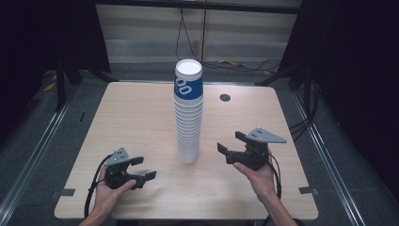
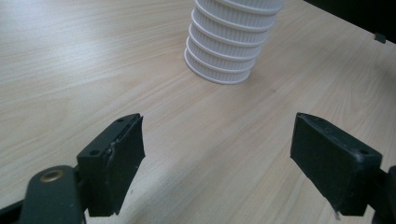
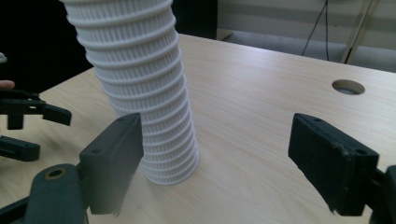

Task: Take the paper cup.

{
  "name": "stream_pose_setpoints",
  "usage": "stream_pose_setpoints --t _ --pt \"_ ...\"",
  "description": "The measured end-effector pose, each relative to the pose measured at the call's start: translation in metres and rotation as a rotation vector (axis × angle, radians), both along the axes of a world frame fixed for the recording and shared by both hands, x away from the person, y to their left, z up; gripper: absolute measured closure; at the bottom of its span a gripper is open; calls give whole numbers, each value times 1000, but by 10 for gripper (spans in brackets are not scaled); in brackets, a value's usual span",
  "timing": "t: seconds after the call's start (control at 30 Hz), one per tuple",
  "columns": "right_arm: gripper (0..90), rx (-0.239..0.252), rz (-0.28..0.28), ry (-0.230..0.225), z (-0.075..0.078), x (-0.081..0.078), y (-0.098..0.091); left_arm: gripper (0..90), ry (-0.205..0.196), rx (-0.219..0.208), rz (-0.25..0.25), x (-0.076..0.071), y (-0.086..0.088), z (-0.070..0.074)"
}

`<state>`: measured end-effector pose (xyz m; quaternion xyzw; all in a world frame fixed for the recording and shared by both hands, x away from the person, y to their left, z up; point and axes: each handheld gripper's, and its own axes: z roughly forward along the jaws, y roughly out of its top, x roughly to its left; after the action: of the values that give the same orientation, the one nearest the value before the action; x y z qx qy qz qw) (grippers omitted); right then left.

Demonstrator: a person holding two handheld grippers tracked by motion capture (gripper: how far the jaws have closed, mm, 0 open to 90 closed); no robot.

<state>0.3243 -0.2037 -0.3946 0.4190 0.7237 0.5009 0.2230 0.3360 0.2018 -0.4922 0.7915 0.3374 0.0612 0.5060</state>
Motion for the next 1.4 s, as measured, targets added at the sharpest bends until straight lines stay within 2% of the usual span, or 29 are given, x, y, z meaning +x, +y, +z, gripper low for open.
stream_pose_setpoints --t 0.1,0.23,0.33,0.57,0.6,0.63,0.67,0.7,0.77,0.83,1.0,1.17,1.3,1.4 --pt "181 -15 6 -8 6 2 1 173 -1 6 -3 0 1 -1" --pt "196 -3 31 -15 17 6 0 173 -5 6 -7 -1 2 0" --pt "196 2 44 -42 27 10 4 173 -3 2 -11 -1 1 0" --pt "197 27 95 -67 48 19 13 173 17 11 -29 -1 -2 -1" --pt "214 17 121 -67 54 21 16 173 26 0 -35 -2 -3 -1" --pt "214 17 121 -67 54 21 16 173 25 0 -49 -3 -3 -1" --pt "219 -6 129 -82 59 22 19 176 23 6 -58 -5 -5 0" --pt "219 -14 133 -80 60 22 20 178 7 15 -73 -7 -8 1" --pt "219 -21 148 -78 64 23 21 180 4 17 -81 -7 -10 2" --pt "219 -4 154 -83 67 23 22 180 4 18 -79 -6 -10 1" --pt "209 -1 171 -79 73 27 26 180 10 15 -83 -6 -9 0" --pt "200 44 209 -128 95 29 29 180 5 28 -88 -7 -10 0" --pt "173 47 223 -132 107 32 32 180 11 25 -82 -6 -9 0" --pt "149 61 253 -110 112 36 36 180 11 26 -79 -5 -10 0"
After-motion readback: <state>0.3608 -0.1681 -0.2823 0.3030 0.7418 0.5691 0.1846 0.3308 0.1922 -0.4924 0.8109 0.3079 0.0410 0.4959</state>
